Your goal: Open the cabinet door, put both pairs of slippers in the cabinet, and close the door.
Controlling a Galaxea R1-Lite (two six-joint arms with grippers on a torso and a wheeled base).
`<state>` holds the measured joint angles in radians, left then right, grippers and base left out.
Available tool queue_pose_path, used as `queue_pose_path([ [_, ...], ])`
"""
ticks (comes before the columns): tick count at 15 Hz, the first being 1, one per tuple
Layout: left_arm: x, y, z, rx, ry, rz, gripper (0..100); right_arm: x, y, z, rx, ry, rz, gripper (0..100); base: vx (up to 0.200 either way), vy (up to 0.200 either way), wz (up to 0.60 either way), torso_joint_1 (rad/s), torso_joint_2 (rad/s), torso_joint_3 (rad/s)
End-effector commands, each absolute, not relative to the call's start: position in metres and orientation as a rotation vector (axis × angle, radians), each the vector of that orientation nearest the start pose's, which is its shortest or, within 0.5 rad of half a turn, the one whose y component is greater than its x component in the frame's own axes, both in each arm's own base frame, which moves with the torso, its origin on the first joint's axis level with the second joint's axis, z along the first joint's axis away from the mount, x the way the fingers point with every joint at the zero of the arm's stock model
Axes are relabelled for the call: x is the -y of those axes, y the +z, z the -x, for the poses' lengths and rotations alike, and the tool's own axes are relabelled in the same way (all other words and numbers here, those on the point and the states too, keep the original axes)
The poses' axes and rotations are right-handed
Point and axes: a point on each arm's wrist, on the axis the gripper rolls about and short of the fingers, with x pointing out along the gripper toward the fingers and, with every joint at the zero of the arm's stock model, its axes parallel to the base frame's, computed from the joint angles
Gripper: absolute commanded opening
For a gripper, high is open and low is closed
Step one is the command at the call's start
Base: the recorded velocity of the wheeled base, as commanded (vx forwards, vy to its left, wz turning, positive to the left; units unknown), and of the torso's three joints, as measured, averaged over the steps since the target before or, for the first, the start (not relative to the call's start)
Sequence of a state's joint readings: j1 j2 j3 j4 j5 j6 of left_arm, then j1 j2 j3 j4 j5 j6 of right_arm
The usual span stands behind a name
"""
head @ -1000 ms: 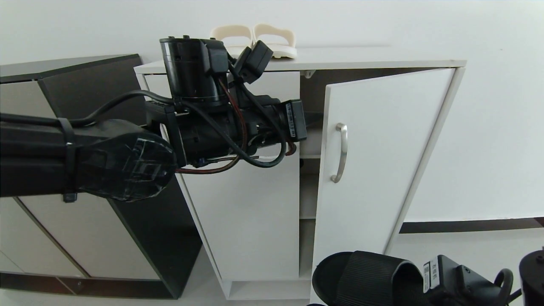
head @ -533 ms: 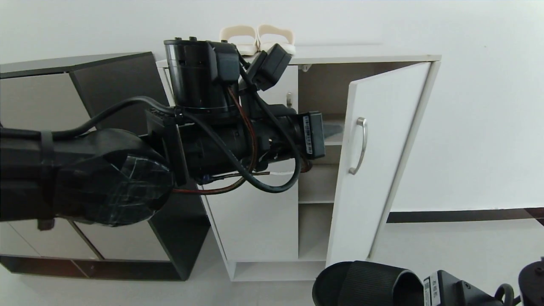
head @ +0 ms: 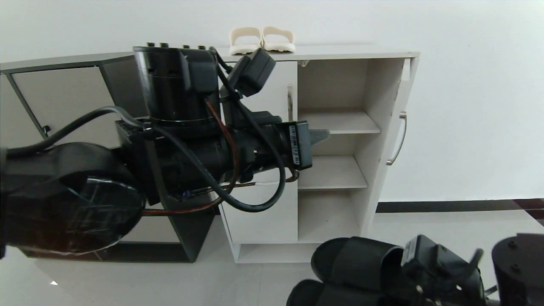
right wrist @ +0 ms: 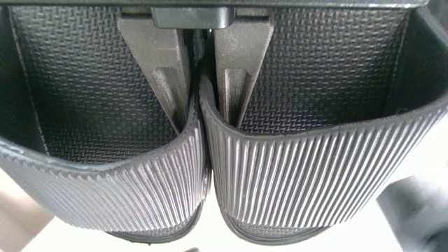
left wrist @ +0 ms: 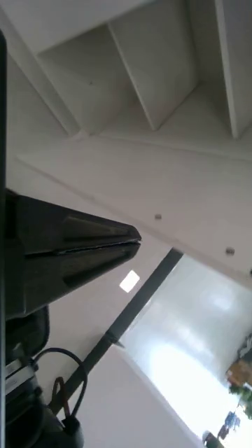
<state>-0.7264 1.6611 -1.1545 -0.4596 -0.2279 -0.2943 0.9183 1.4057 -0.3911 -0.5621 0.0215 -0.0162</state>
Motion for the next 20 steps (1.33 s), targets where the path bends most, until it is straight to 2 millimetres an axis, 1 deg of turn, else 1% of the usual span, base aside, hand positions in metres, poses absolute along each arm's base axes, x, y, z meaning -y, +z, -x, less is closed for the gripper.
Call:
queue_pose_path([
  [1,0.166,0.292,-0.211,-0.108,-0.815,0.268,0,-0.196,0.146,-0.155,-0.445,0.735,0.116,0,0.0,0.0,0.0,0.0,0.0,0.0],
  [2,0.146,0.294,-0.202,-0.081,-0.728,0.264,0,-0.21,0.147,-0.168,-0.431,0.648,0.081,0,0.0,0.0,0.0,0.0,0.0,0.0],
  [4,0.108,0.28,-0.184,-0.068,-0.549,0.199,0,-0.241,0.139,-0.195,-0.376,0.508,0.031,0,0.0,0.0,0.0,0.0,0.0,0.0],
  [5,0.098,0.274,-0.178,-0.068,-0.497,0.178,0,-0.251,0.135,-0.205,-0.362,0.464,0.018,0,0.0,0.0,0.0,0.0,0.0,0.0],
  [6,0.081,0.262,-0.164,-0.071,-0.407,0.153,0,-0.269,0.124,-0.225,-0.34,0.359,0.028,0,0.0,0.0,0.0,0.0,0.0,0.0],
  [7,0.07,0.253,-0.151,-0.072,-0.339,0.144,0,-0.278,0.12,-0.238,-0.318,0.284,0.028,0,0.0,0.0,0.0,0.0,0.0,0.0],
  [8,0.058,0.242,-0.136,-0.072,-0.256,0.128,0,-0.284,0.118,-0.248,-0.304,0.245,0.025,0,0.0,0.0,0.0,0.0,0.0,0.0],
  [9,0.051,0.226,-0.125,-0.094,-0.18,0.098,0,-0.286,0.117,-0.252,-0.302,0.236,0.024,0,0.0,0.0,0.0,0.0,0.0,0.0],
  [10,0.035,0.189,-0.106,-0.157,-0.021,0.017,0,-0.285,0.114,-0.255,-0.305,0.221,0.033,0,0.0,0.0,0.0,0.0,0.0,0.0],
  [11,0.018,0.172,-0.088,-0.158,0.084,0.005,0,-0.284,0.114,-0.257,-0.303,0.217,0.032,0,0.0,0.0,0.0,0.0,0.0,0.0],
  [12,0.004,0.159,-0.068,-0.126,0.199,0.031,0,-0.285,0.117,-0.258,-0.295,0.212,0.026,0,0.0,0.0,0.0,0.0,0.0,0.0],
  [13,-0.005,0.137,-0.048,-0.117,0.317,0.045,0,-0.284,0.117,-0.261,-0.289,0.19,0.025,0,0.0,0.0,0.0,0.0,0.0,0.0],
  [14,-0.009,0.117,-0.03,-0.102,0.42,0.045,0,-0.284,0.115,-0.262,-0.29,0.18,0.029,0,0.0,0.0,0.0,0.0,0.0,0.0],
  [15,-0.01,0.111,-0.018,-0.085,0.463,0.059,0,-0.284,0.115,-0.263,-0.289,0.177,0.028,0,0.0,0.0,0.0,0.0,0.0,0.0],
  [16,-0.008,0.095,0.007,-0.056,0.482,0.049,0,-0.283,0.114,-0.264,-0.291,0.171,0.03,0,0.0,0.0,0.0,0.0,0.0,0.0],
  [17,-0.006,0.084,0.017,-0.042,0.504,0.022,0,-0.282,0.114,-0.265,-0.291,0.171,0.029,0,0.0,0.0,0.0,0.0,0.0,0.0],
  [18,-0.005,0.081,0.018,-0.043,0.488,0.026,0,-0.282,0.113,-0.266,-0.291,0.166,0.029,0,0.0,0.0,0.0,0.0,0.0,0.0],
  [20,-0.002,0.083,0.016,-0.032,0.301,0.033,0,-0.282,0.112,-0.266,-0.294,0.166,0.032,0,0.0,0.0,0.0,0.0,0.0,0.0],
])
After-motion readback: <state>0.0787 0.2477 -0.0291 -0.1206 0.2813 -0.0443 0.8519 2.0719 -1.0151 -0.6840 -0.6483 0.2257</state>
